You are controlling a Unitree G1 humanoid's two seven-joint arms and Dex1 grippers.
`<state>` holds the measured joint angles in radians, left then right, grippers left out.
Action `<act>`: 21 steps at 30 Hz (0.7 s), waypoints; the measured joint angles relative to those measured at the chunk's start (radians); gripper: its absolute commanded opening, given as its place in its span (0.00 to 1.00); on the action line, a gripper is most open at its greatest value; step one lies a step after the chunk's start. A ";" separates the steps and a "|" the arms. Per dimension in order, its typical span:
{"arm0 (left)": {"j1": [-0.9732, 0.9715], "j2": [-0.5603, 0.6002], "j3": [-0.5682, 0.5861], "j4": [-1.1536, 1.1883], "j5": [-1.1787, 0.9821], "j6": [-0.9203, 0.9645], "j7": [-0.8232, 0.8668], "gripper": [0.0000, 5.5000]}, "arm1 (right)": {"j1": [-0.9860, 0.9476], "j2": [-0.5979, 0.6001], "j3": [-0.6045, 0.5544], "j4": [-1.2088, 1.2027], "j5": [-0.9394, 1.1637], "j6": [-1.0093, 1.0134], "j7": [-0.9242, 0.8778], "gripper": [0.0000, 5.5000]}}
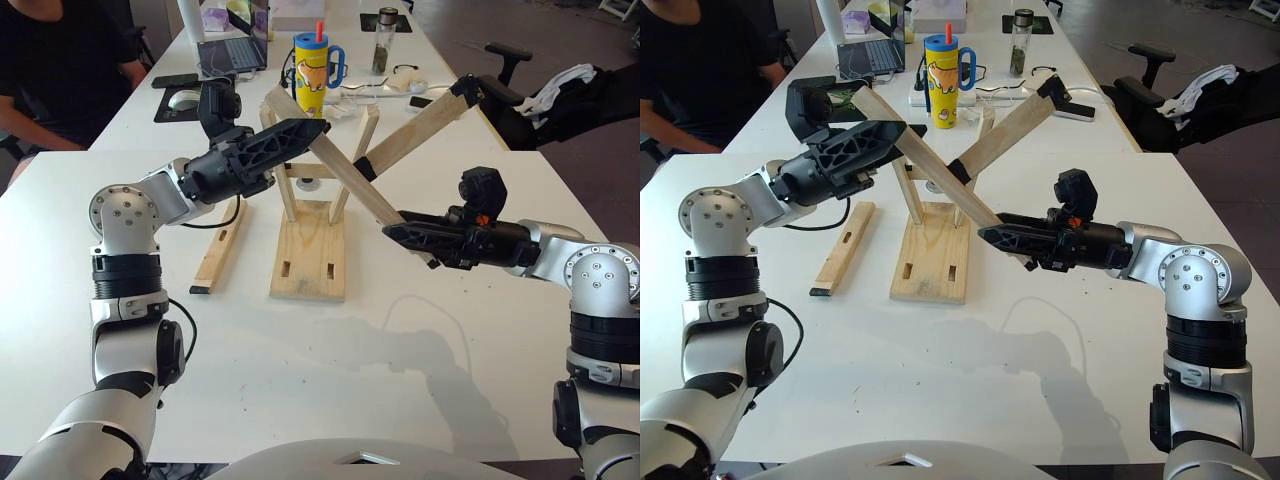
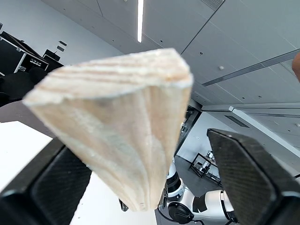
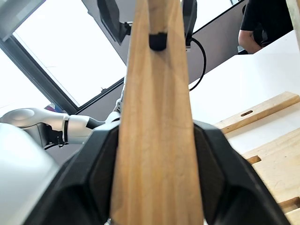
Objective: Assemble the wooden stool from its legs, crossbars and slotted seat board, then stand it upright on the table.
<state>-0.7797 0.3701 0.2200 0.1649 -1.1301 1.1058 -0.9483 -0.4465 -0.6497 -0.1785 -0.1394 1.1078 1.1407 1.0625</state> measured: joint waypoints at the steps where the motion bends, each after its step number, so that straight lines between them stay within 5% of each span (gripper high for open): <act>1: 0.000 0.001 -0.003 -0.002 0.001 0.001 -0.002 0.63 | 0.000 0.000 0.000 0.000 0.000 0.001 0.000 0.37; 11: 0.001 0.015 -0.036 -0.002 0.044 -0.011 -0.033 0.38 | 0.000 0.000 0.000 -0.007 0.008 0.007 0.008 0.37; 17: 0.001 0.033 -0.057 0.009 0.080 -0.037 -0.072 0.37 | 0.002 -0.001 0.006 -0.013 -0.004 0.001 0.005 0.37; 21: 0.002 0.041 -0.069 0.027 0.117 -0.054 -0.093 0.37 | 0.002 0.001 0.008 -0.006 -0.032 -0.035 -0.002 0.51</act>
<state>-0.7781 0.4116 0.1507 0.1914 -1.0135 1.0518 -1.0410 -0.4442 -0.6488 -0.1704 -0.1458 1.0761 1.1056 1.0600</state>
